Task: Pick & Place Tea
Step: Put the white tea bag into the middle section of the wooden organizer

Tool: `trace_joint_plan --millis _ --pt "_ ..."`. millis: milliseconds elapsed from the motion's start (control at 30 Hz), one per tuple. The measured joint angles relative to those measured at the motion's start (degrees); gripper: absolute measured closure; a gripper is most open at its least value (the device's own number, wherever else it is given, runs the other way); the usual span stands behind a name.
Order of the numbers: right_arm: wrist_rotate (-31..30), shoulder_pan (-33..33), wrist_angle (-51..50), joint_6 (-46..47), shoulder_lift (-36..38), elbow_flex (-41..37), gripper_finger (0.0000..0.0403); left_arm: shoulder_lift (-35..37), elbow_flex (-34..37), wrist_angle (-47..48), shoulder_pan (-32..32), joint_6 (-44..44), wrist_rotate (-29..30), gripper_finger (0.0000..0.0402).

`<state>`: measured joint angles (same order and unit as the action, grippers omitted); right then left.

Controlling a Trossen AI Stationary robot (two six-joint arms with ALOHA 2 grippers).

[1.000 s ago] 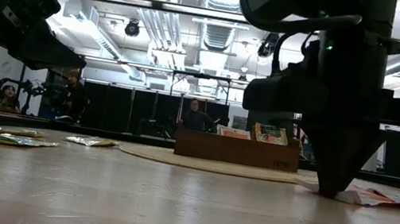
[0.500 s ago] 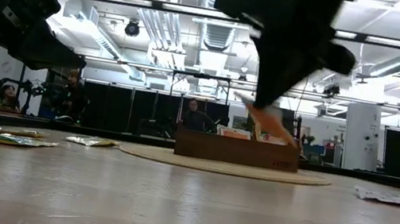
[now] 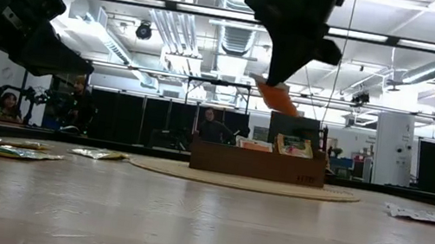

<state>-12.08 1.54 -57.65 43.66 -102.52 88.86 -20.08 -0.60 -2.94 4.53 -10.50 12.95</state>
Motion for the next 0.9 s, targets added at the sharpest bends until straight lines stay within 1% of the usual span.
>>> trace_joint_plan --millis 133,300,367,467,533,600,833,900 --pt "9.53 -6.24 1.89 -10.36 0.16 -0.2 0.0394 -0.02 0.0 0.01 0.0 0.01 0.0 0.0402" --pt "24.45 -12.74 7.34 -21.8 0.13 -0.55 0.0394 0.0 0.0 0.0 0.0 0.01 0.0 0.0402" --pt "28.6 -14.81 7.7 -25.17 0.13 -0.52 0.0394 -0.02 0.0 0.01 -0.01 0.0 -0.01 0.0402" --pt "33.2 -17.54 7.28 -30.81 0.15 -0.54 0.0394 -0.02 0.0 0.0 0.0 0.0 -0.02 0.0402" --pt "34.77 -19.06 6.72 -34.57 0.13 -0.67 0.0394 0.0 0.0 0.0 -0.02 0.0 0.0 0.0402" --pt "34.95 -20.38 6.71 -37.3 0.13 -0.87 0.0394 -0.02 0.0 0.0 0.0 0.0 0.0 0.0402" --pt "35.2 -24.01 5.75 -44.18 0.16 -1.3 0.0394 -0.02 -0.01 0.0 0.0 0.01 -0.01 0.0402" --pt "36.19 -24.72 5.5 -45.41 0.13 -1.51 0.0394 0.0 0.0 0.0 -0.01 0.01 -0.01 0.0402"
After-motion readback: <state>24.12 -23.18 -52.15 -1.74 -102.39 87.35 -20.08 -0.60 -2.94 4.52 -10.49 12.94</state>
